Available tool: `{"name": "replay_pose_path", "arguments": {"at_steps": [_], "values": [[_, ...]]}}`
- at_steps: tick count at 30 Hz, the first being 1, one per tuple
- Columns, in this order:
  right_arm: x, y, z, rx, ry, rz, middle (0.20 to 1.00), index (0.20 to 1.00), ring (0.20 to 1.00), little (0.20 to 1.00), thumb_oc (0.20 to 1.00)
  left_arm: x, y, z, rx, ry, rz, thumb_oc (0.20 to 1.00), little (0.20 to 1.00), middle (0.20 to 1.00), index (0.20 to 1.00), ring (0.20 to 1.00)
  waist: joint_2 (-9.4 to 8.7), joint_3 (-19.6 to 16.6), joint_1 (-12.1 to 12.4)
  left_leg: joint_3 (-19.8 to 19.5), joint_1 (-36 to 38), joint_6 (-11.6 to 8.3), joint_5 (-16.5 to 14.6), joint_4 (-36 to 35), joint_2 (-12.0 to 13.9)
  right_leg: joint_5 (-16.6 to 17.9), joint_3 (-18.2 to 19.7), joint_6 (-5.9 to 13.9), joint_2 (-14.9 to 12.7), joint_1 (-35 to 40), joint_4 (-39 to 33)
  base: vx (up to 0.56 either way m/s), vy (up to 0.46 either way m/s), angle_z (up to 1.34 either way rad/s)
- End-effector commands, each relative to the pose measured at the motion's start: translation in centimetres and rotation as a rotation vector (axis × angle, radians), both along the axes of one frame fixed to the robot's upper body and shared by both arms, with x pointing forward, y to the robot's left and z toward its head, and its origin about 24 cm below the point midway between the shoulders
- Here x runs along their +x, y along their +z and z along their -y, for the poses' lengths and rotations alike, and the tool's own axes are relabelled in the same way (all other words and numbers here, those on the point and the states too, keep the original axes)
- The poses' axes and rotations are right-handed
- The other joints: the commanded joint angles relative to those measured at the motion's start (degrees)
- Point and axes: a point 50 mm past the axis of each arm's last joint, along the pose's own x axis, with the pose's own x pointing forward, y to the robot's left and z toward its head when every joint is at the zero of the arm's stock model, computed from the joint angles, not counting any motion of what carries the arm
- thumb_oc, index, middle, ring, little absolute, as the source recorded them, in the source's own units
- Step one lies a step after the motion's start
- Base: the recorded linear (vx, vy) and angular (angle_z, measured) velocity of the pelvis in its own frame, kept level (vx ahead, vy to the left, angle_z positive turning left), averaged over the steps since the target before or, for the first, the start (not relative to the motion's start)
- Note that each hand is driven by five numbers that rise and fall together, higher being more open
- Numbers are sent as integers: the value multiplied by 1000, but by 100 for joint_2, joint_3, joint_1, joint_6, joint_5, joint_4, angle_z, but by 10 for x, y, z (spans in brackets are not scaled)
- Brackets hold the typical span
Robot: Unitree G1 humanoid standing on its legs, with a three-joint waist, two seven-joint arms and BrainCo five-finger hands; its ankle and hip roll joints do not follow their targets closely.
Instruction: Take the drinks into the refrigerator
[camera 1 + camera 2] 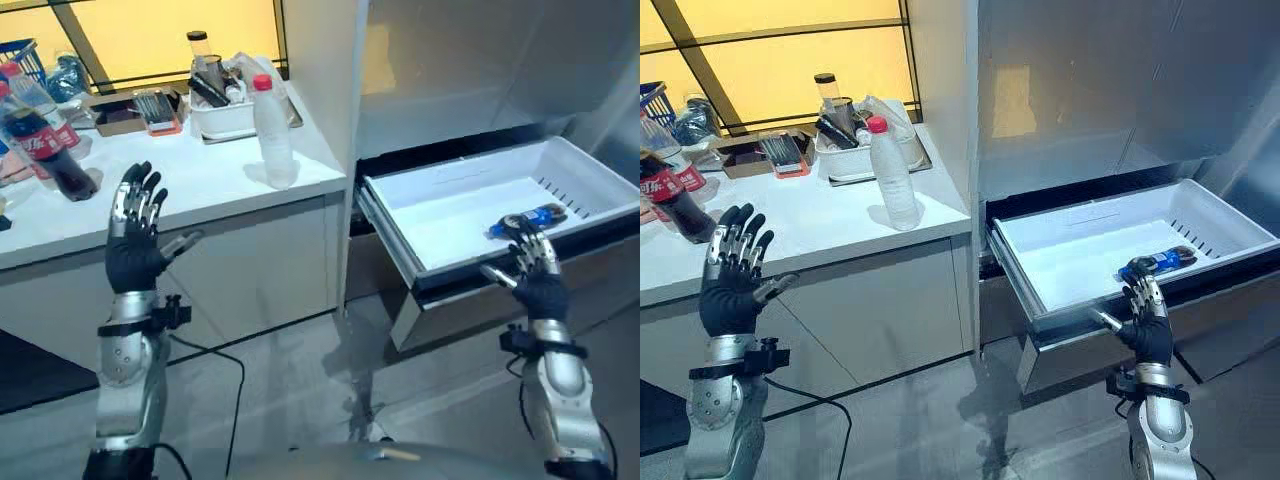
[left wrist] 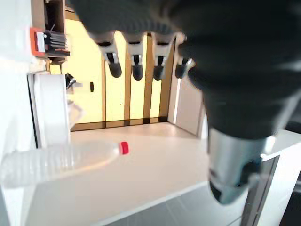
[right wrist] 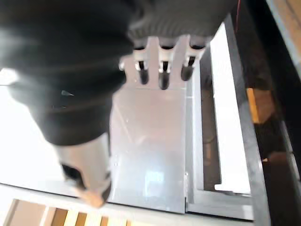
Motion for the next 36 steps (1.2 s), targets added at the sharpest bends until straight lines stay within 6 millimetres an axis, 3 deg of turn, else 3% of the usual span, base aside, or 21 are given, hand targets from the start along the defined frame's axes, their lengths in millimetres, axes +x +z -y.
{"name": "replay_pose_path", "arguments": {"at_steps": [1,17,22,25,36], "values": [[14,31,-2,-62,53,140,1000,1000,1000,1000,1000,5,10,-12,58,36,52,1000,1000,1000,1000,1000,-50,19,-135,238,20,223,-412,36,-166,-504,-305,251,-195,368,99,-107,-260,-69],[15,35,-3,-56,74,153,1000,1000,1000,1000,1000,11,-4,-23,41,80,-25,1000,1000,1000,1000,1000,23,8,-226,405,69,251,-462,41,-191,-454,-106,276,-232,314,71,-1,6,-8],[17,42,-4,-51,97,183,1000,1000,1000,1000,1000,23,1,-31,79,121,-24,1000,1000,1000,1000,1000,43,31,-312,514,84,257,-451,70,-201,-415,11,278,-225,263,91,17,6,-11],[20,51,-6,-63,125,216,1000,1000,1000,1000,1000,30,20,-36,196,181,26,1000,1000,1000,1000,1000,45,56,-397,670,70,250,-495,133,-200,-389,182,302,-207,162,119,24,13,-14],[25,64,-11,-79,186,257,1000,1000,1000,1000,1000,44,32,-46,188,215,48,1000,1000,1000,1000,1000,42,126,-576,1138,29,246,-733,405,-167,-445,669,286,-118,-125,346,36,18,-35]]}}
